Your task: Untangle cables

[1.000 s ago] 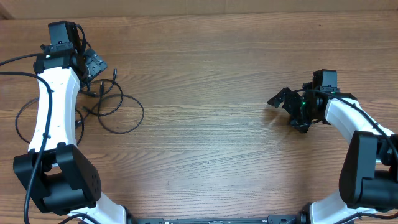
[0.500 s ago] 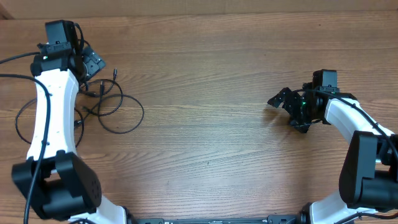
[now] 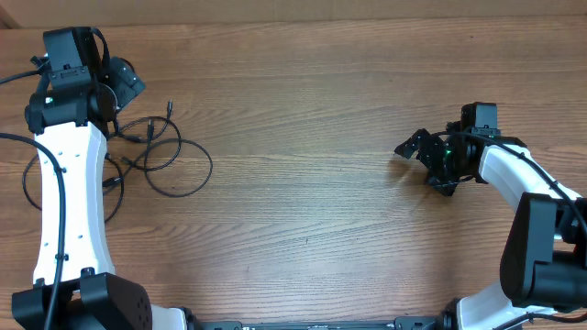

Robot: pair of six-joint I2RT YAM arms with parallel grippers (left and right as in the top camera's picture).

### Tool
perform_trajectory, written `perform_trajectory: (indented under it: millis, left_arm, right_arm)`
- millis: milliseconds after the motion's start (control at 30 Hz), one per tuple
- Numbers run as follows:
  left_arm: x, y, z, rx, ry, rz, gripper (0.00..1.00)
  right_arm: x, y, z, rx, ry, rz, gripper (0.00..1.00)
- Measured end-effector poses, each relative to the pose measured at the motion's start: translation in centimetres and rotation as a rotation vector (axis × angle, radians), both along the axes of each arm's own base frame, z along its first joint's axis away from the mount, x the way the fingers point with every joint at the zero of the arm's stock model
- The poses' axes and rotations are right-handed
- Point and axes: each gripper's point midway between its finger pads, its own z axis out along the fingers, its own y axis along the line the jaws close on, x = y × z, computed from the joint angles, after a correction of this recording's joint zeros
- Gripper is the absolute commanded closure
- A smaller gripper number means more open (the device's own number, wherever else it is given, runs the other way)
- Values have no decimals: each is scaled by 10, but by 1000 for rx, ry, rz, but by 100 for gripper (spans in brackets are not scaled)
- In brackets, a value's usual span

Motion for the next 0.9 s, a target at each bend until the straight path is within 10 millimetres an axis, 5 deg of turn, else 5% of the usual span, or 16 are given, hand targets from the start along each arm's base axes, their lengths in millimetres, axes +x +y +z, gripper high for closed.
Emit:
perform_trajectory:
  millis: [333,567,900]
  left_arm:
    - [-4,4,0,22,18,15,1]
    - [-46,-4,-26,-6,225,2,0]
    - [-60,-6,-32,-18,288,-2,0]
  right_arm:
    - [0,0,0,0,0,0,0]
    - [0,0,0,0,0,0,0]
    - [0,0,0,0,0,0,0]
